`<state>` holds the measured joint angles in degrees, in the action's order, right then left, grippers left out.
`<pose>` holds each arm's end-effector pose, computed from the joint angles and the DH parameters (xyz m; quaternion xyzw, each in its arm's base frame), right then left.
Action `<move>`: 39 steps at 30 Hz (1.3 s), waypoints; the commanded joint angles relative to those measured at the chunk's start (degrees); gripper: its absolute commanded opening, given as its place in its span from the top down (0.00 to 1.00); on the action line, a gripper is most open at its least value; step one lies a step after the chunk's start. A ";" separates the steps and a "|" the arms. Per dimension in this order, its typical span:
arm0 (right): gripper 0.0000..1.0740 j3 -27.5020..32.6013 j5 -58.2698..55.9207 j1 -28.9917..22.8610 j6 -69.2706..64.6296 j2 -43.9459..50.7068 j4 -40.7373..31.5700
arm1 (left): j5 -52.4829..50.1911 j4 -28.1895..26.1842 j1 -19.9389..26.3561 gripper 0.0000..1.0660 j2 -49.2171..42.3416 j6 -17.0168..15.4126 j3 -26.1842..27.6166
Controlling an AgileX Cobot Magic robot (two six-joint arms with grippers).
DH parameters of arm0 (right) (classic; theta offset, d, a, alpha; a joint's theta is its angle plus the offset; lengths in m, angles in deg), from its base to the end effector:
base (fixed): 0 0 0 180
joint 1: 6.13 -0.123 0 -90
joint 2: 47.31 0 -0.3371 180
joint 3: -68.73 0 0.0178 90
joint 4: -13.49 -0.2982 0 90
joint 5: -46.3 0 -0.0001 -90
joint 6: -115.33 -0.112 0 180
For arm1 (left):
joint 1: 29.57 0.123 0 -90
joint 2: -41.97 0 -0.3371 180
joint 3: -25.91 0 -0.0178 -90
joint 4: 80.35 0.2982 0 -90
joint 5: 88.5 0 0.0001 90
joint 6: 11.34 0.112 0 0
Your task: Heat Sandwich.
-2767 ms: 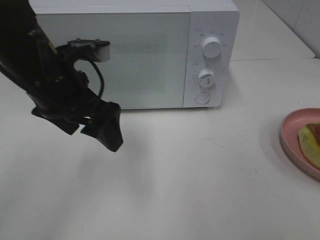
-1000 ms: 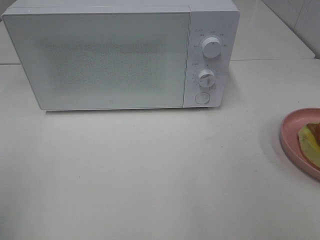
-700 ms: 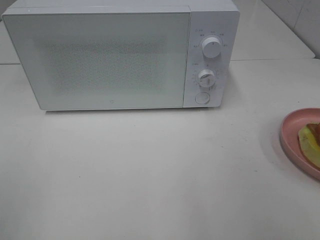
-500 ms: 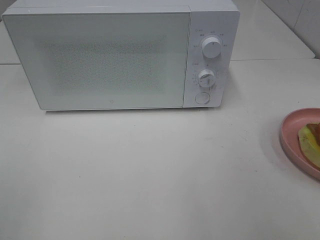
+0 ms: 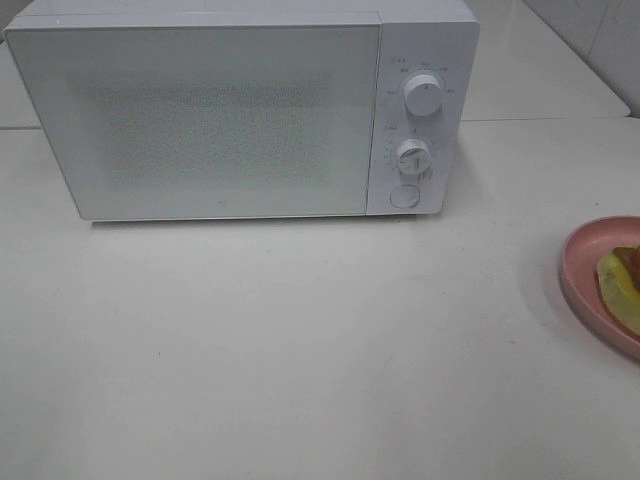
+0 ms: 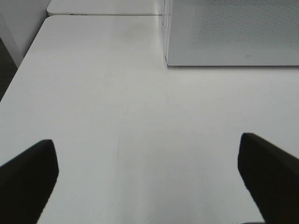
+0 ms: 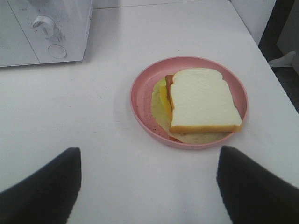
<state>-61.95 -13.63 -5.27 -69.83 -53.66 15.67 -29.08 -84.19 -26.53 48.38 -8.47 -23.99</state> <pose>0.0021 -0.0037 0.2947 0.0451 0.8448 0.0010 0.5331 0.0043 -0.0062 0.2923 -0.0003 0.8463 -0.0060 0.5326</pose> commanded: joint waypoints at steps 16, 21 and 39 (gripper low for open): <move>0.29 0.06 0.57 0.40 0.06 1.26 -0.06 | -0.34 0.11 -0.23 0.05 -1.60 -0.34 -0.23; 0.29 0.06 0.57 0.40 0.06 1.26 -0.06 | -0.34 0.11 -0.23 0.05 -1.60 -0.34 -0.23; 0.29 0.06 0.57 0.40 0.06 1.26 -0.06 | -0.34 0.11 -0.23 0.05 -1.60 -0.34 -0.23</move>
<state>-61.95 -13.63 -5.27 -69.83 -53.66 15.67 -29.08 -84.19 -26.53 48.38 -8.47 -23.99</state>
